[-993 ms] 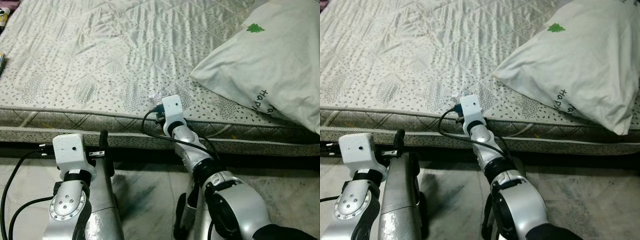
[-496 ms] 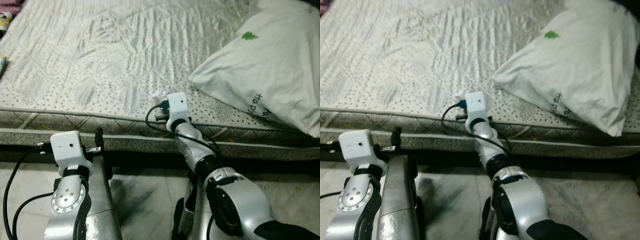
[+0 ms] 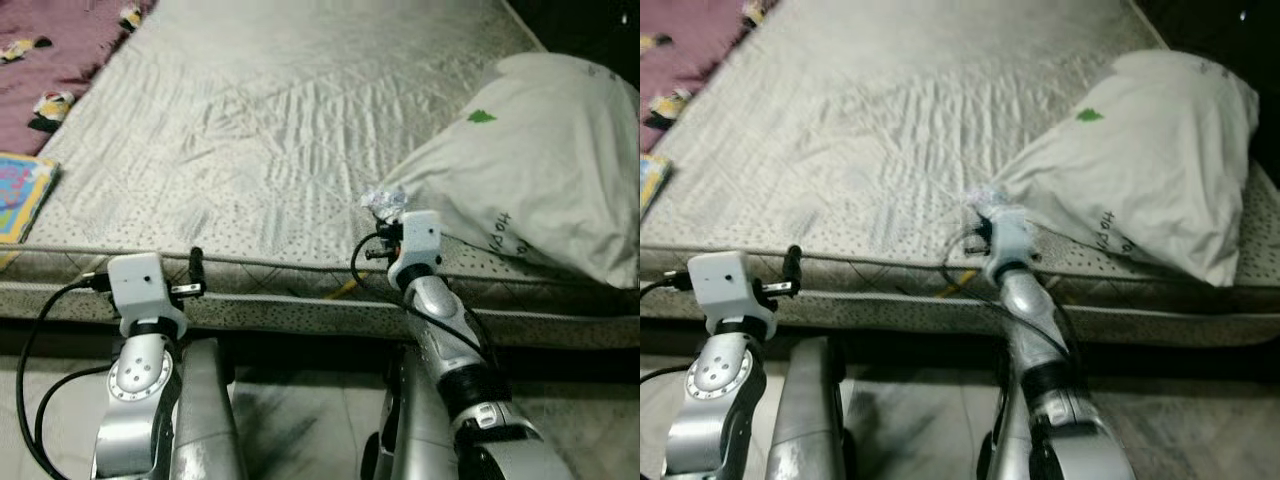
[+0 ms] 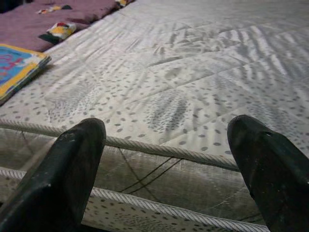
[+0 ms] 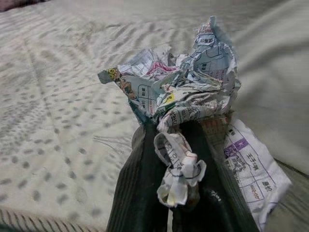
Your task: Clean up the room
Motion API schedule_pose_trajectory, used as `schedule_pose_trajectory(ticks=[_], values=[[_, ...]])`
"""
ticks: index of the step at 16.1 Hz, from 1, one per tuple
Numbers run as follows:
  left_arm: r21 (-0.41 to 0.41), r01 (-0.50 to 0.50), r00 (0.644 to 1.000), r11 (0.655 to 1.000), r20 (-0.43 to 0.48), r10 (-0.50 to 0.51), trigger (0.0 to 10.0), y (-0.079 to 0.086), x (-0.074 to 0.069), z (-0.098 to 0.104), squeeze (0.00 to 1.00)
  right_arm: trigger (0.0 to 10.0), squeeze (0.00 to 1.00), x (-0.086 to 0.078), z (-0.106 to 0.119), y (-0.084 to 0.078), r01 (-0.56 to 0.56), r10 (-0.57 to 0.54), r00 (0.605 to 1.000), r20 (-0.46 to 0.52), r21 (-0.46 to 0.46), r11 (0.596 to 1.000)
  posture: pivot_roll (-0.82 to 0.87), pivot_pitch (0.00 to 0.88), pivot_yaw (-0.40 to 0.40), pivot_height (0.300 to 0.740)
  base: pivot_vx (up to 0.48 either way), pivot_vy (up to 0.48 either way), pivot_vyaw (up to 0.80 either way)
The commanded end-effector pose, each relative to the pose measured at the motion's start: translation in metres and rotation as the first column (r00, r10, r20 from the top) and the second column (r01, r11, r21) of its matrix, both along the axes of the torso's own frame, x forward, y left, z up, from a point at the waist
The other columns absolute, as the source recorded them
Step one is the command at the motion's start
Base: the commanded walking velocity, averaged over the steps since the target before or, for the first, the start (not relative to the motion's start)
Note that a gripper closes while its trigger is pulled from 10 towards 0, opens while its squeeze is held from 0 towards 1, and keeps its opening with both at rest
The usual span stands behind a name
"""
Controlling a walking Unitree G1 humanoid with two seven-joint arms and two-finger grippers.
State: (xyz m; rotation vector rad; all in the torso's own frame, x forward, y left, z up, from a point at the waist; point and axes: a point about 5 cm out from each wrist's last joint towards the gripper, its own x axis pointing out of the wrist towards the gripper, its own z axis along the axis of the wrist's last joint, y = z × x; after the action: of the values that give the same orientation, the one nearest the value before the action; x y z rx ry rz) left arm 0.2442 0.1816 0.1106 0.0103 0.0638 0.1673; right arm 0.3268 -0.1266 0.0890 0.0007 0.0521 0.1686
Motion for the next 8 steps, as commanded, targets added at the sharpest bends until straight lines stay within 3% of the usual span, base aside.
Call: schedule_pose_trajectory(ticks=[1, 2, 4, 5, 6, 8], values=[[-0.001, 0.028, 1.0, 1.0, 0.003, -0.028, 10.0, -0.003, 0.001, -0.002, 0.0, 0.0, 0.0, -0.003, 0.01, -0.003, -0.015, 0.015, 0.999, 0.04, 0.0, 1.0, 0.01, 0.0, -0.009, 0.494, 0.0, 0.0, 0.0], [0.004, 0.082, 0.996, 0.997, 0.021, -0.082, 10.0, -0.009, 0.001, -0.002, 0.0, 10.0, 0.0, -0.018, 0.005, -0.013, -0.01, 0.012, 0.999, 0.042, -0.05, 0.999, 0.0, 0.0, -0.005, 0.494, 0.0, 0.0, 0.0], [0.029, 0.099, 0.995, 0.995, 0.007, -0.099, 10.0, -0.014, 0.001, -0.006, 0.0, 10.0, 0.0, -0.038, -0.009, -0.018, -0.047, 0.047, 0.999, -0.008, -0.066, 0.997, -0.01, 0.0, 0.01, 0.494, 0.0, 0.0, 0.0], [0.024, 0.117, 0.993, 0.993, -0.001, -0.117, 10.0, -0.017, 0.001, -0.01, 0.0, 10.0, 0.0, -0.052, -0.011, -0.014, -0.118, 0.117, 0.993, -0.016, -0.043, 0.992, -0.03, 0.0, 0.02, 0.494, 0.0, 0.0, 0.0], [0.011, 0.127, 0.992, 0.992, -0.011, -0.127, 10.0, -0.019, 0.0, -0.016, 0.0, 10.0, 0.0, -0.059, -0.014, -0.012, -0.091, 0.093, 0.993, -0.073, 0.032, 0.995, -0.04, 0.0, 0.029, 0.494, 0.0, 0.0, 0.0], [-0.038, 0.119, 0.993, 0.992, -0.001, -0.119, 10.0, -0.019, 0.002, -0.019, 0.0, 10.0, 0.0, -0.057, -0.008, -0.015, -0.043, 0.043, 0.999, -0.031, -0.007, 0.999, -0.04, 0.0, 0.032, 0.494, 0.0, 0.0, 0.0]])
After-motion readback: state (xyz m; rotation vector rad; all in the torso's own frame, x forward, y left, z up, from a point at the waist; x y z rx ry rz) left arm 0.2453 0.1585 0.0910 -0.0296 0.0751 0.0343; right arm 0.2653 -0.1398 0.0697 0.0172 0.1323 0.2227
